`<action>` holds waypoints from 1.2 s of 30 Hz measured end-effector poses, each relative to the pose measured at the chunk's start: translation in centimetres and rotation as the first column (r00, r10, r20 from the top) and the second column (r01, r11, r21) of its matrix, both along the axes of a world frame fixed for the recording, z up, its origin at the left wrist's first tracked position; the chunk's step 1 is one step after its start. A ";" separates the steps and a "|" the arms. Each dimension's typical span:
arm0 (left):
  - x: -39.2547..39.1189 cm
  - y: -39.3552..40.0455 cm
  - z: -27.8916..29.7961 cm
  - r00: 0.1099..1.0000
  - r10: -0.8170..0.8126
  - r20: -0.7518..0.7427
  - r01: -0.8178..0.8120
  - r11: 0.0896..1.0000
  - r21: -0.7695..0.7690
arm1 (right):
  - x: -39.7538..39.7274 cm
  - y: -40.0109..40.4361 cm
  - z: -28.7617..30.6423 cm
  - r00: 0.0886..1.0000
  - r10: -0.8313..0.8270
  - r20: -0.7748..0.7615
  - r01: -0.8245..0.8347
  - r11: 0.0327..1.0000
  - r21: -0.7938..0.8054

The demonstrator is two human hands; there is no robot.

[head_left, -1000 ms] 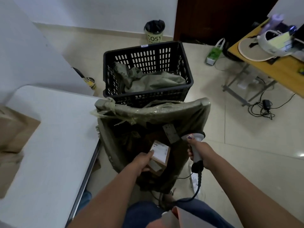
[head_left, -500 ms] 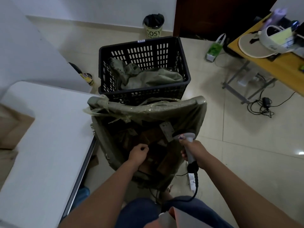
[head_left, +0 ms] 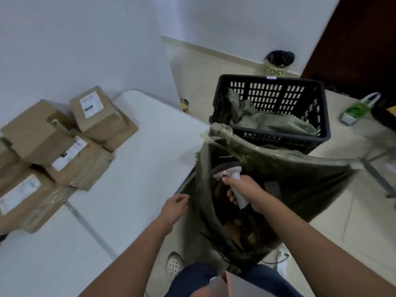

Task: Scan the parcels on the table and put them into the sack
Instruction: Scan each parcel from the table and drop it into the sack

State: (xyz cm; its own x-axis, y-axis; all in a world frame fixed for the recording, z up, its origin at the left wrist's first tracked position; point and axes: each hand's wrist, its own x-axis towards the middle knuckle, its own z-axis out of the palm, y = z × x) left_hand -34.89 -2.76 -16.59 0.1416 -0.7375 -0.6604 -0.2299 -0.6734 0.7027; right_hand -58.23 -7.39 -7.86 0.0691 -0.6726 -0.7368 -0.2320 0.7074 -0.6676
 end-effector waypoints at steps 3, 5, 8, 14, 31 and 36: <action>6.6 1.8 1.5 0.994 0.112 0.002 -0.112 0.994 -0.018 | 7.4 -0.5 1.0 0.994 0.105 0.016 -0.103 0.992 -0.067; 11.5 3.4 2.4 0.985 0.173 0.012 -0.172 0.985 -0.028 | 12.3 -0.6 2.0 0.979 0.194 0.055 -0.188 0.978 -0.095; 18.9 6.0 3.4 0.957 0.286 0.043 -0.284 0.958 -0.049 | 19.5 -0.8 3.9 0.931 0.356 0.080 -0.340 0.927 -0.160; 31.1 10.8 4.9 0.883 0.466 0.060 -0.457 0.881 -0.120 | 33.4 -0.8 6.9 0.833 0.550 0.053 -0.512 0.804 -0.302; 52.3 17.5 7.3 0.422 0.896 0.141 -0.832 0.444 -0.333 | 59.0 2.8 12.0 0.590 0.799 -0.113 -0.733 0.472 -0.489; 56.8 18.2 5.4 0.382 0.910 0.162 -0.864 0.414 -0.288 | 63.5 3.7 10.7 0.552 0.818 -0.162 -0.784 0.443 -0.435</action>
